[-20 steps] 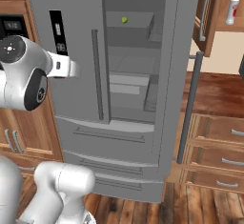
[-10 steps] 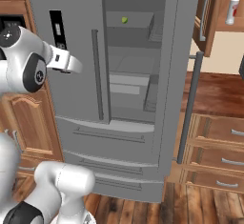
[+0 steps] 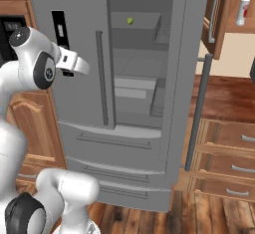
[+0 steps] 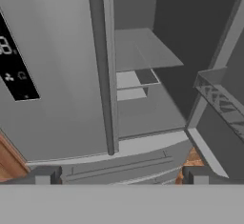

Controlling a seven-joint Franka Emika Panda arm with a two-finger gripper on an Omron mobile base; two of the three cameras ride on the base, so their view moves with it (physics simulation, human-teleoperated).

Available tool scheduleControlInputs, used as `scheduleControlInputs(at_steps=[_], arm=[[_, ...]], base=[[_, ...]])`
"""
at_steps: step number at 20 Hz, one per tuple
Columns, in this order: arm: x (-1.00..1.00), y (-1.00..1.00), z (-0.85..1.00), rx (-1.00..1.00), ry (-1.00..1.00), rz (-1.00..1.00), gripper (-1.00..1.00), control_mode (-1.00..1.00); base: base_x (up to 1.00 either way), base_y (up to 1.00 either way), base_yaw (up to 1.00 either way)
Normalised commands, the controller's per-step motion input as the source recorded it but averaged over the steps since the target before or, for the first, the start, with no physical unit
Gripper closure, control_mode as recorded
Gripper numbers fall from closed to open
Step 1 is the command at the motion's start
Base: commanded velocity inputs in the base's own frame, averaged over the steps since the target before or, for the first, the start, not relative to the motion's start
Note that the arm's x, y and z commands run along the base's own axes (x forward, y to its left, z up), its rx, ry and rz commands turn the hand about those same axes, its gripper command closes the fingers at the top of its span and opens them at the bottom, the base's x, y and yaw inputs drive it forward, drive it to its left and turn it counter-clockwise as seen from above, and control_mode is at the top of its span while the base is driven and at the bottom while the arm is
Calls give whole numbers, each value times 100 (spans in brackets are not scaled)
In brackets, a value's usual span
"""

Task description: There is a bowl on the dining counter. Grab a lemon wedge from the fridge and place it in the bowl. Then get the liquor bottle and glass cup from the cabinet and place them next to the bowl.

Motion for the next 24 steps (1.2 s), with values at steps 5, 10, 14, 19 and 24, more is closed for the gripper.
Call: scheduleControlInputs(at_steps=[5, 10, 14, 19, 24], arm=[[46, 0, -24, 0, 0, 0, -100, -100], [53, 0, -20, 0, 0, 1, -100, -100], [56, 0, -13, 0, 0, 1, -100, -100], [54, -1, -11, 0, 0, 2, -100, -100], [47, -5, -12, 0, 0, 2, -100, -100]], base=[[0, 0, 0], [0, 0, 0], [0, 0, 0], [0, 0, 0], [0, 0, 0]])
